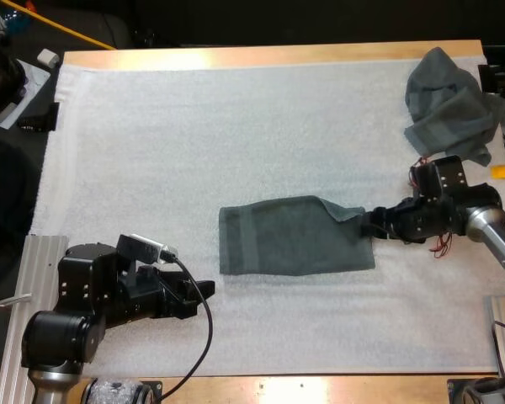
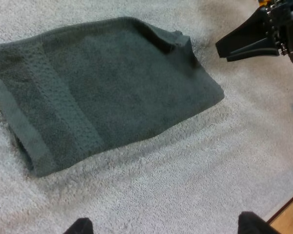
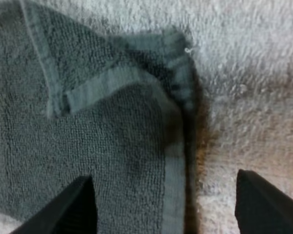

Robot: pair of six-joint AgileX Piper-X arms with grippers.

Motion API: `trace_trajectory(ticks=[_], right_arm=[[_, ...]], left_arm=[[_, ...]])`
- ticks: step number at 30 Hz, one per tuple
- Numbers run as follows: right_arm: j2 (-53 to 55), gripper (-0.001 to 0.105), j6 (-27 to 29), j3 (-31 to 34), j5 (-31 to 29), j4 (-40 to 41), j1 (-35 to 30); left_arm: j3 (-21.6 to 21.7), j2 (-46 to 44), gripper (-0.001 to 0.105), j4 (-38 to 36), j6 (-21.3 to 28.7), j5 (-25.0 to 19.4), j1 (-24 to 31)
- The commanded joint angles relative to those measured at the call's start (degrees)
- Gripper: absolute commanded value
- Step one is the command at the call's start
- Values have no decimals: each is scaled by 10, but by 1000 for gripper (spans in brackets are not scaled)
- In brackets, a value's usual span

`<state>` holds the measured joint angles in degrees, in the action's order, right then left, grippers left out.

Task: Pick towel from pile, fold and stack

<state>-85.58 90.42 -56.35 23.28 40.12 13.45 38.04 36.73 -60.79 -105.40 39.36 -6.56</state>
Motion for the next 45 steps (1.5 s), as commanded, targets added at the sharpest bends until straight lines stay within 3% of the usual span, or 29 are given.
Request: trace_trajectory(ticks=[1, 20, 26, 29, 31, 36, 40, 45], right_arm=[[3, 57, 10, -2, 8, 1, -4], [-105, 57, -17, -1, 109, -43, 0], [-107, 56, -32, 3, 115, -46, 13], [-112, 50, -49, 7, 112, -44, 25], [-112, 41, -54, 7, 105, -41, 26], [-104, 3, -55, 8, 75, -21, 27], [-76, 0, -28, 7, 0, 21, 24], [-9, 0, 46, 7, -171, 107, 24]], left_arm=[[3, -1, 58, -4, 0, 4, -1], [3, -1, 58, -3, 0, 5, -1], [3, -1, 58, -4, 1, 7, -1], [4, 0, 58, -4, 0, 11, -2], [3, 1, 59, -4, 0, 14, -1], [4, 1, 58, -5, 0, 22, -1], [4, 1, 58, -5, -1, 29, -1], [4, 0, 58, -5, -1, 30, -1]])
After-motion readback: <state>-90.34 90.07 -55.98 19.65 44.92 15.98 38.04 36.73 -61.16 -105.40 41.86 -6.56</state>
